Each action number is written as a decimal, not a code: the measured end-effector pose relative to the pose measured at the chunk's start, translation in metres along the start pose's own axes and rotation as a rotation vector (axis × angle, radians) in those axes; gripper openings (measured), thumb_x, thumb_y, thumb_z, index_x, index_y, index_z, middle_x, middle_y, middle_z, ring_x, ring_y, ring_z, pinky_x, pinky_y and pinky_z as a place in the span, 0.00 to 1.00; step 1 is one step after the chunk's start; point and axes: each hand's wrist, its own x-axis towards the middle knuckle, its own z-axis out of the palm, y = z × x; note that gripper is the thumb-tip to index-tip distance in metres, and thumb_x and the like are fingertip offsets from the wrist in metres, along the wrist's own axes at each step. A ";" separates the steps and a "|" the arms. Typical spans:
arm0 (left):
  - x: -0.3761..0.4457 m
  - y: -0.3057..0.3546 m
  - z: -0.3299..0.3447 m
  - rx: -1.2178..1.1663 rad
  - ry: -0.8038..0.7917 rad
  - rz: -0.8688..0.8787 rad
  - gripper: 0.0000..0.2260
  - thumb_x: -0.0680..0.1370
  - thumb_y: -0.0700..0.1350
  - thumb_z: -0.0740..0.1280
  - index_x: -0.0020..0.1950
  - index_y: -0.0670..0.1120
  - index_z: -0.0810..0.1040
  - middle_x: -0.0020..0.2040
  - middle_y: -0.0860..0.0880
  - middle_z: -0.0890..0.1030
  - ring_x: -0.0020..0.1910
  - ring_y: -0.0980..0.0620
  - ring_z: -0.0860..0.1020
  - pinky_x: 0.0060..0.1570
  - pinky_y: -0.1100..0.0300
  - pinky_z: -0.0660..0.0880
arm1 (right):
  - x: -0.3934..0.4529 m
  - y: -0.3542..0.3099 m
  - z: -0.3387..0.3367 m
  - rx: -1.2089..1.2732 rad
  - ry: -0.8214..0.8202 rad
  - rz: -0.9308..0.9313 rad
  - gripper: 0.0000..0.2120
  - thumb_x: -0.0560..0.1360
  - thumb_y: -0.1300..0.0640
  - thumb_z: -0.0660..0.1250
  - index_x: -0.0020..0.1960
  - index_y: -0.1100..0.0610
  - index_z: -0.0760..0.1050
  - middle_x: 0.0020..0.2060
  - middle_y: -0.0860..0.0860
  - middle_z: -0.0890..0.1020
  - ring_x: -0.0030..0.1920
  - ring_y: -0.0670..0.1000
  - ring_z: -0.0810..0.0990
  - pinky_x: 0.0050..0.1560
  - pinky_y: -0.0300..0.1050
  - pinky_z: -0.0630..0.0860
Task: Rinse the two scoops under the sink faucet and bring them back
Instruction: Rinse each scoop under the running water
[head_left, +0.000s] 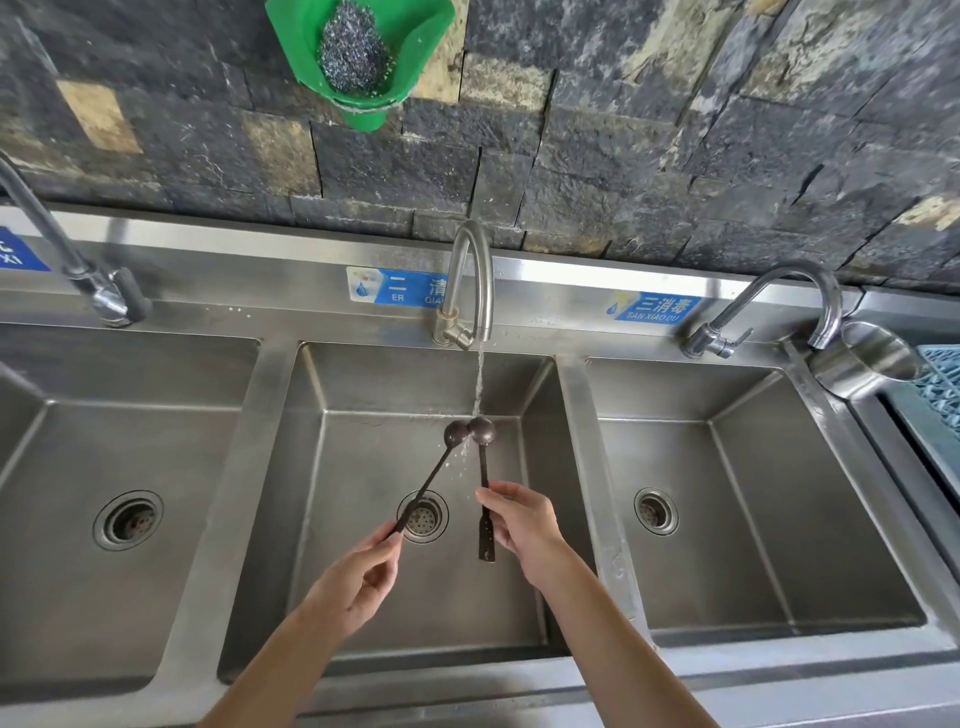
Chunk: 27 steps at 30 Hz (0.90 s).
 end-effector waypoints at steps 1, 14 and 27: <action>0.000 -0.001 -0.002 -0.024 0.011 -0.008 0.09 0.77 0.31 0.67 0.56 0.36 0.82 0.48 0.43 0.83 0.46 0.54 0.78 0.38 0.66 0.81 | -0.001 0.001 0.001 0.018 -0.010 0.004 0.09 0.73 0.60 0.79 0.52 0.59 0.85 0.36 0.53 0.82 0.27 0.44 0.75 0.29 0.35 0.73; -0.005 -0.010 -0.003 -0.118 0.067 -0.012 0.09 0.79 0.38 0.68 0.54 0.32 0.79 0.47 0.37 0.86 0.40 0.47 0.87 0.40 0.58 0.84 | -0.008 0.015 -0.003 0.016 -0.025 0.027 0.05 0.78 0.60 0.72 0.47 0.57 0.87 0.46 0.57 0.90 0.36 0.45 0.82 0.36 0.37 0.78; -0.021 -0.016 0.008 0.577 0.027 0.145 0.07 0.73 0.34 0.75 0.50 0.36 0.86 0.49 0.35 0.86 0.49 0.43 0.86 0.44 0.63 0.83 | -0.030 0.032 -0.031 0.085 0.050 0.004 0.05 0.79 0.61 0.72 0.51 0.60 0.87 0.38 0.52 0.87 0.30 0.44 0.80 0.33 0.36 0.78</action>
